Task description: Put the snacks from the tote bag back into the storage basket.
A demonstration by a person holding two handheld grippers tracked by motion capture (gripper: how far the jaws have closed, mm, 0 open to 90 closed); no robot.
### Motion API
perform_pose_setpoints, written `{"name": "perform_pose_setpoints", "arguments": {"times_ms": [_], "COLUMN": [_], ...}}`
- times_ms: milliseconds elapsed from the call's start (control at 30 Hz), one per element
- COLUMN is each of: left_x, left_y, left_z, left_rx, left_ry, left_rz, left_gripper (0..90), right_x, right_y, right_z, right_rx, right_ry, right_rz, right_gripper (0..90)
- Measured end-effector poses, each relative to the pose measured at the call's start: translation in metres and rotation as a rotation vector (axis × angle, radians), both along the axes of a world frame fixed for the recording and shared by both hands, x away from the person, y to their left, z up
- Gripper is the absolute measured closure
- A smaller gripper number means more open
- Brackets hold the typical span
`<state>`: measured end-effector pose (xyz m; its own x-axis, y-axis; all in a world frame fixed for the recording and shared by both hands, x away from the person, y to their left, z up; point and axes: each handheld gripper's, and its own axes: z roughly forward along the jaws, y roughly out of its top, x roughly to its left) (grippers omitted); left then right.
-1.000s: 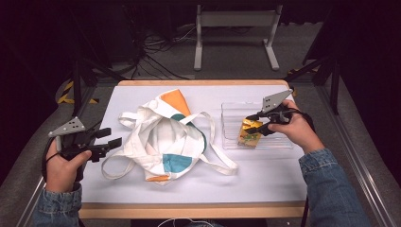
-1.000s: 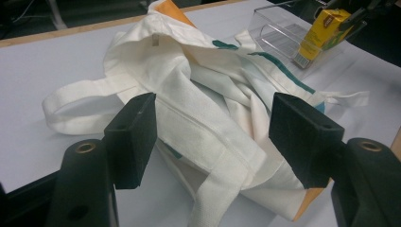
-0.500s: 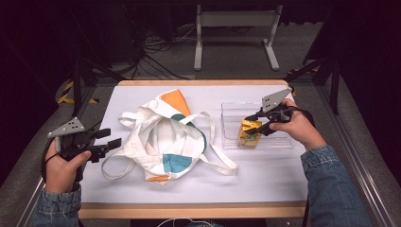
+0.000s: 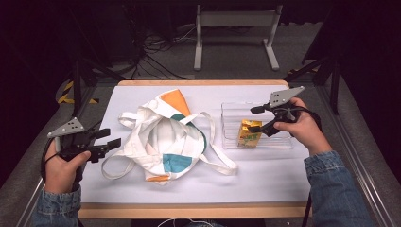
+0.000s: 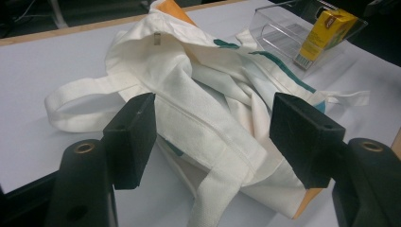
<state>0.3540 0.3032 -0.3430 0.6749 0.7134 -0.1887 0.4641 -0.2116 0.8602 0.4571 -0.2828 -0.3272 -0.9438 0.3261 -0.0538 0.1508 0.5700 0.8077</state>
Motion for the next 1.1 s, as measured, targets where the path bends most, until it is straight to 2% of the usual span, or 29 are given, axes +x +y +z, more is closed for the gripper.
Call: {"name": "perform_pose_setpoints", "arguments": {"times_ms": [33, 167, 367, 400, 467, 600, 867, 1100], "left_x": [0.000, -0.001, -0.003, -0.003, -0.004, -0.009, -0.016, -0.026], "left_y": [0.000, 0.000, -0.002, -0.002, -0.002, -0.001, 0.000, 0.002], "left_z": [0.000, 0.000, 0.001, 0.001, 0.000, 0.002, -0.003, -0.009], "left_rx": [0.000, -0.004, 0.002, 0.002, 0.009, 0.006, 0.010, 0.006], "left_ry": [0.000, 0.001, -0.009, -0.009, -0.019, -0.042, -0.039, -0.060], "left_rz": [0.000, -0.004, -0.010, -0.010, -0.012, -0.016, -0.002, 0.015], "left_gripper": [33.6, 33.1, 32.4, 32.0, 31.8, 31.2, 29.0, 25.6], "right_x": [0.000, -0.017, -0.044, -0.044, -0.055, -0.073, -0.102, -0.113], "right_y": [0.000, -0.002, -0.016, -0.016, -0.023, -0.036, -0.052, -0.057], "right_z": [0.000, 0.012, 0.025, 0.025, 0.030, 0.034, 0.030, 0.009], "right_rx": [0.000, 0.058, 0.110, 0.110, 0.109, 0.143, 0.164, 0.172], "right_ry": [0.000, -0.023, -0.036, -0.036, -0.042, -0.054, -0.062, -0.025], "right_rz": [0.000, -0.044, -0.176, -0.176, -0.218, -0.262, -0.366, -0.407], "right_gripper": [23.2, 21.1, 20.6, 20.6, 19.6, 19.6, 16.7, 15.3]}}
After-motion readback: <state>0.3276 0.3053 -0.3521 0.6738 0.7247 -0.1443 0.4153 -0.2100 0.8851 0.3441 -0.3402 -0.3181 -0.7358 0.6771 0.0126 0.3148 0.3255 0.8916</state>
